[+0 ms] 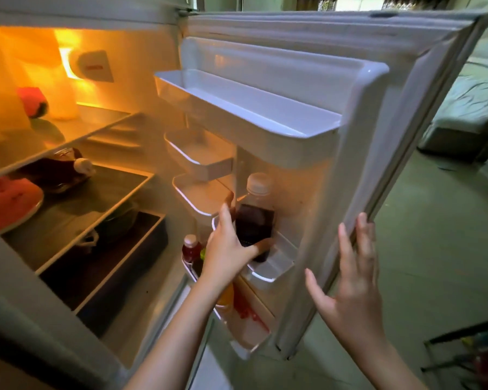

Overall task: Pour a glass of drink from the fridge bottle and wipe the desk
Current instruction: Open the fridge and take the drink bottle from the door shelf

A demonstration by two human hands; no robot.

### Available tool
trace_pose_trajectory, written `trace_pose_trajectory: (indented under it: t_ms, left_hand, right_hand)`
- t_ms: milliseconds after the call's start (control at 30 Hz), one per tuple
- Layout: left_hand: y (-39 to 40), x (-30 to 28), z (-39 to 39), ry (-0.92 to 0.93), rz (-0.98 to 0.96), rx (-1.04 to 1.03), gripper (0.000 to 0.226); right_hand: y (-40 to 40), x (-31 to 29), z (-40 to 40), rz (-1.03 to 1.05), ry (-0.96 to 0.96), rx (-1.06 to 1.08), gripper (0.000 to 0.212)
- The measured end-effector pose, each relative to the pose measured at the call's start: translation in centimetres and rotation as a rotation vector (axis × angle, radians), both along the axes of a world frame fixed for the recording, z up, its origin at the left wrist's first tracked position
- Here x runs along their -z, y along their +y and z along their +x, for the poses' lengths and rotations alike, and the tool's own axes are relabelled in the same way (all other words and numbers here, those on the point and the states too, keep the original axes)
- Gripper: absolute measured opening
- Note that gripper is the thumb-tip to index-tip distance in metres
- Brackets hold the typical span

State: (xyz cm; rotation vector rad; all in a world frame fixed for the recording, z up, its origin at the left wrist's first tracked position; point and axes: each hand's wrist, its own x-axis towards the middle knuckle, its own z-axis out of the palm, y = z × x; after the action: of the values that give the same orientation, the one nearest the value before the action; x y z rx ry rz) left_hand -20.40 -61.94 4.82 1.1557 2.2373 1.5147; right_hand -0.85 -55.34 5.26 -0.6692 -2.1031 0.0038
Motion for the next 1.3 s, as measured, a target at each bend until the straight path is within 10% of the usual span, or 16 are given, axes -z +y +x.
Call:
trace_pose_trajectory:
  t_ms: [333,1300]
  left_hand:
    - [4.9,-0.3,0.2,-0.252,0.165,0.178,0.045]
    - [10.0,-3.1,7.6,-0.272,0.339,0.072,0.058]
  right_hand:
    - [7.3,-0.2,1.0,-0.055,0.096,-0.085,0.077]
    - [21.7,-0.9,0.7,-0.155,-0.041,-0.074,0.081]
